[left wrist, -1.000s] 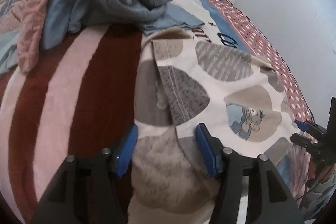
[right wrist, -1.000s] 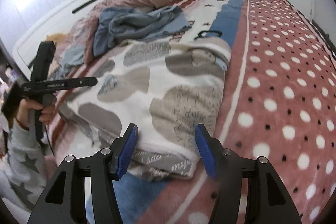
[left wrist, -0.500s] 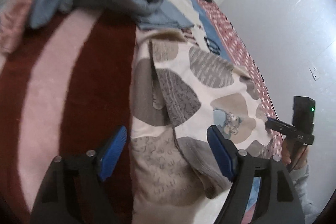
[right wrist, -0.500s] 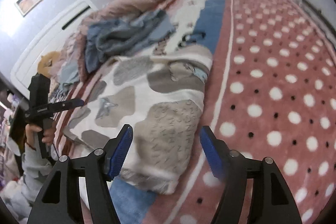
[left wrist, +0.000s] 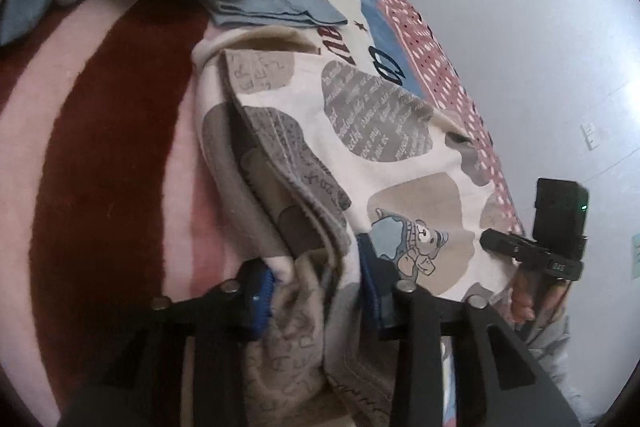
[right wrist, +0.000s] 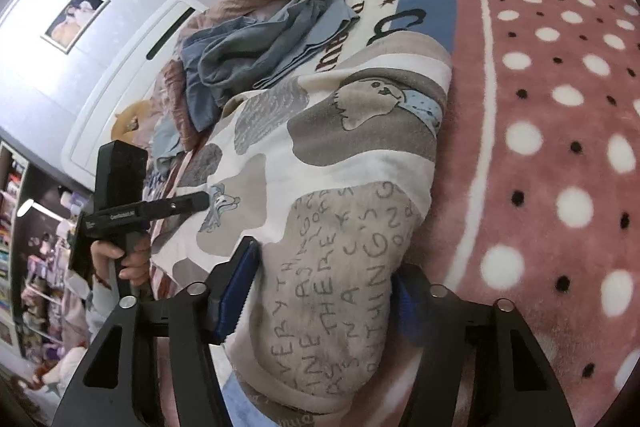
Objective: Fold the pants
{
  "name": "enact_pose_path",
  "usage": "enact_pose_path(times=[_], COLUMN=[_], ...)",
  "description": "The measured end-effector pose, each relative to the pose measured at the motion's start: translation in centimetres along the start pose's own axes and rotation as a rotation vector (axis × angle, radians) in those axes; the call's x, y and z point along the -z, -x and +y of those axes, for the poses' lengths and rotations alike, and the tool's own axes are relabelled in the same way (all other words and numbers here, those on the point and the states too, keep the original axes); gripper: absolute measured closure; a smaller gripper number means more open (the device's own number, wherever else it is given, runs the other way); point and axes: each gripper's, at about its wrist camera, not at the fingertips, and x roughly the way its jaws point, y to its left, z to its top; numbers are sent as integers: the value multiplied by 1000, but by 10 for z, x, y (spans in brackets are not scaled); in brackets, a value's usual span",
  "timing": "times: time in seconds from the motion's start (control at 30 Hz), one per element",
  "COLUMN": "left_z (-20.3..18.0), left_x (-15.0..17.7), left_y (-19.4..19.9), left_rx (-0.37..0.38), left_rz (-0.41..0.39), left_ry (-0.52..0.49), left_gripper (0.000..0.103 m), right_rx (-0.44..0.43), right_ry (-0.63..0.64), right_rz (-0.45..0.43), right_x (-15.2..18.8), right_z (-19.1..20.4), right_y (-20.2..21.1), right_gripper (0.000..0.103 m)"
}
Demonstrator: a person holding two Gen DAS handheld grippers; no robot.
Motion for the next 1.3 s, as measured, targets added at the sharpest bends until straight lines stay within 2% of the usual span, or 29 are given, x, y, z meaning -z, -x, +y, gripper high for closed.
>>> enact_pose_path(times=[0.03,0.17,0.33,0.57,0.77,0.93,1.17,1.3], left_z=[-2,-8,-4,33,86,136,203,237], left_x=[1,1,-2,-2,8,23,31,37], left_y=[1,13,41,109,189,236,267,271], left_rx=[-6,-37,-44,-108,-202,-262,-316,-356], left_rz=[-7,-61,-108,-186,-255,-296,-323,-298], left_ry=[0,-21,-32,-6,25,56,130,164], left_gripper=[82,86,87,87,87,87,87,87], right_rx=[5,13,22,-36,-85,-118,-133,-126], right_ry=[5,26,79,180,265,316,367,389], right_rz=[-2,-20,-64,-63,-66,-58,-21,8], right_x=[-1,3,2,6,5,2,4,16], right_z=[0,7,33,104,181,241,298,317], right_y=[-1,1,8,-11,-60,-107,-168,-202], right_gripper=[55,72,82,84,84,84,84,84])
